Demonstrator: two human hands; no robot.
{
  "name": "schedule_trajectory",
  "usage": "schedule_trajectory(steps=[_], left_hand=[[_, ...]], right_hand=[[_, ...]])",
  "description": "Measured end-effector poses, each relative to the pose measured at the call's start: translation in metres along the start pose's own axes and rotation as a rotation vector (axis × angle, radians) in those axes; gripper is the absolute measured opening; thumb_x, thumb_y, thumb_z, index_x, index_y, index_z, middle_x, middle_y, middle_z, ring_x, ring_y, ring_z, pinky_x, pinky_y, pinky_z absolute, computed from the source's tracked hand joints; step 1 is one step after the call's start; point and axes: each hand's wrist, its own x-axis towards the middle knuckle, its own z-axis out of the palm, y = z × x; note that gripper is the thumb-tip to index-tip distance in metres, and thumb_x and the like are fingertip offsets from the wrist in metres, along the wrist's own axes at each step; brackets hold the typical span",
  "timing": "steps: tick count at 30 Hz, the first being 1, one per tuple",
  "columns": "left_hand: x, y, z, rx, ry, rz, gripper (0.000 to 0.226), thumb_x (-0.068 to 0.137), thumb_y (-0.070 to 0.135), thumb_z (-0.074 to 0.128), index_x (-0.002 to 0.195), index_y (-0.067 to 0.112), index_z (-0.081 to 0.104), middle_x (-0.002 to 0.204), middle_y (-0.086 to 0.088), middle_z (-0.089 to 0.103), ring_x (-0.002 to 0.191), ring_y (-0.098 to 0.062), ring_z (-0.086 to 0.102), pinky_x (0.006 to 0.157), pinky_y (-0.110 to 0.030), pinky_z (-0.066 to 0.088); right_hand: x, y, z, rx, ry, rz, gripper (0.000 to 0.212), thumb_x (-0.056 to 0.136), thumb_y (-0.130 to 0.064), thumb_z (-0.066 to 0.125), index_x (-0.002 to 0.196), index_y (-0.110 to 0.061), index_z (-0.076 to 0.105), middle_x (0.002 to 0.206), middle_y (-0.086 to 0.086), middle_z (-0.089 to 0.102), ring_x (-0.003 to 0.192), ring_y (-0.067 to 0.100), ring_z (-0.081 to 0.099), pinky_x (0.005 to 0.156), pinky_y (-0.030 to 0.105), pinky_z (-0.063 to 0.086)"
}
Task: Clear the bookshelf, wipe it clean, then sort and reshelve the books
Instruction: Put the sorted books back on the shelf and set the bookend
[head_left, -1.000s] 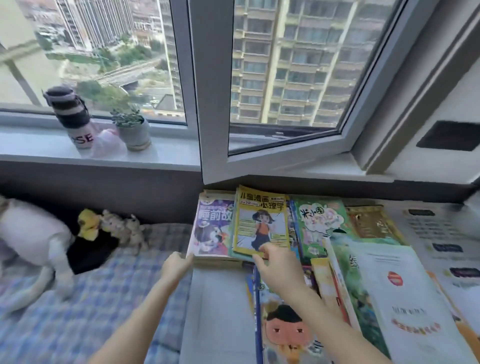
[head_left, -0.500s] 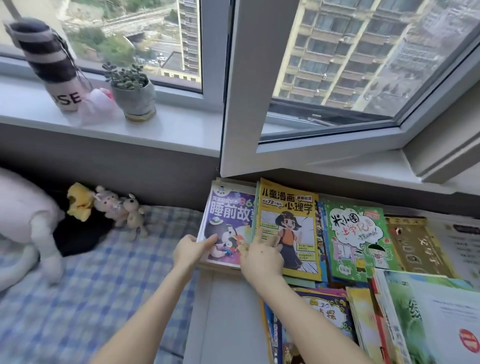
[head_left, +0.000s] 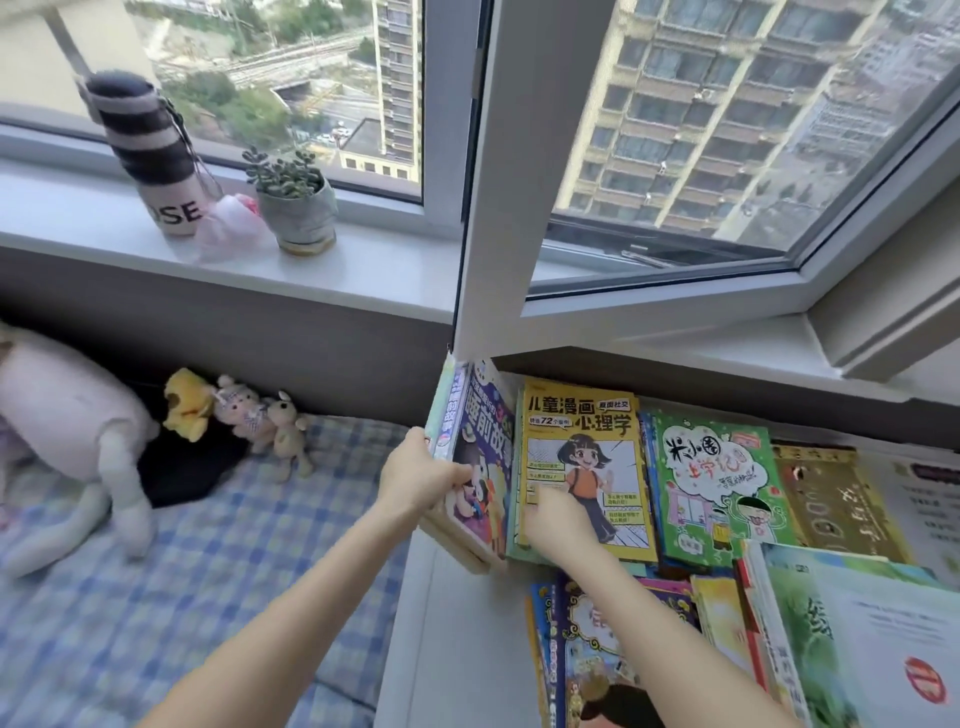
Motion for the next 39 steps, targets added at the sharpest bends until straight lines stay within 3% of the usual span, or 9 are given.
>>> schedule_trajectory(steps=[5,10,17,21,24,27,31,35,39], left_hand=[[-0.045,0.005,-0.058,0.126,-0.032,0.005,0.038,0.063,0.022,0.079,0.092,0.014,0.055,0.087,-0.004,0.070,0.079,-0.022,0.069,0.079,-0.044,0.057],[-0.107,0.026,-0.101,0.124,-0.076,0.079,0.037,0.069,0.014,0.081,0.097,0.006,0.059,0.089,-0.013,0.072,0.075,-0.023,0.072,0.075,-0.041,0.057],[-0.214,0.067,-0.133,0.040,-0.146,0.336,0.036,0.069,0.008,0.083,0.098,0.012,0.061,0.079,-0.005,0.074,0.068,-0.021,0.073,0.067,-0.041,0.060],[-0.281,0.111,-0.127,0.038,-0.230,0.655,0.047,0.069,0.010,0.083,0.089,0.036,0.050,0.060,0.025,0.066,0.054,-0.001,0.067,0.047,-0.013,0.049],[-0.336,0.138,-0.109,0.020,-0.368,0.818,0.046,0.066,0.015,0.080,0.093,0.036,0.049,0.062,0.019,0.068,0.052,-0.007,0.067,0.046,-0.017,0.051],[-0.396,0.148,-0.079,0.019,-0.478,0.929,0.058,0.050,0.049,0.084,0.098,0.033,0.055,0.074,0.016,0.072,0.062,-0.007,0.070,0.050,-0.020,0.054],[-0.464,0.147,-0.025,0.201,-0.278,1.204,0.060,0.069,0.077,0.059,0.101,0.026,0.054,0.080,0.003,0.066,0.072,-0.014,0.066,0.057,-0.029,0.051],[-0.536,0.148,0.032,0.134,-0.038,1.538,0.052,0.085,0.069,0.041,0.110,0.023,0.046,0.081,0.017,0.055,0.068,-0.009,0.054,0.057,-0.022,0.041],[-0.609,0.159,0.095,-0.112,-0.297,1.691,0.044,0.084,0.066,0.038,0.104,0.027,0.041,0.083,0.029,0.053,0.069,0.009,0.057,0.056,-0.009,0.043]], right_hand=[[-0.022,-0.006,-0.005,0.311,0.020,-0.008,0.047,0.101,-0.032,0.039,0.137,-0.002,0.045,0.135,0.015,0.053,0.122,0.029,0.051,0.100,0.036,0.043],[-0.067,-0.032,-0.010,0.817,-0.173,0.118,0.059,0.096,-0.046,0.051,0.133,-0.001,0.044,0.101,0.009,0.056,0.087,0.022,0.060,0.071,0.031,0.054],[-0.169,-0.027,-0.050,1.518,-0.305,-0.085,0.041,0.093,-0.048,0.052,0.109,-0.012,0.065,0.107,0.012,0.072,0.103,0.031,0.066,0.092,0.045,0.051],[-0.241,0.001,-0.094,1.712,0.002,-0.352,0.045,0.092,-0.038,0.053,0.123,-0.007,0.060,0.116,0.013,0.069,0.108,0.032,0.065,0.096,0.049,0.049],[-0.310,0.036,-0.113,1.773,0.208,-0.519,0.052,0.091,-0.037,0.052,0.135,-0.010,0.051,0.126,0.012,0.063,0.116,0.030,0.061,0.100,0.048,0.047],[-0.382,0.077,-0.110,1.808,0.479,-0.545,0.053,0.090,-0.039,0.054,0.135,-0.011,0.050,0.123,0.009,0.066,0.111,0.026,0.064,0.094,0.043,0.052],[-0.475,0.129,-0.102,1.817,0.840,-0.628,0.044,0.094,-0.034,0.050,0.133,-0.013,0.050,0.118,0.009,0.068,0.104,0.025,0.068,0.076,0.034,0.058],[-0.560,0.174,-0.101,1.763,1.201,-0.644,0.043,0.090,-0.032,0.053,0.126,-0.009,0.053,0.118,0.012,0.068,0.104,0.029,0.067,0.084,0.041,0.058],[-0.643,0.235,-0.108,1.578,1.592,-0.581,0.048,0.086,-0.035,0.059,0.126,-0.009,0.052,0.117,0.012,0.068,0.105,0.030,0.067,0.088,0.048,0.054]])
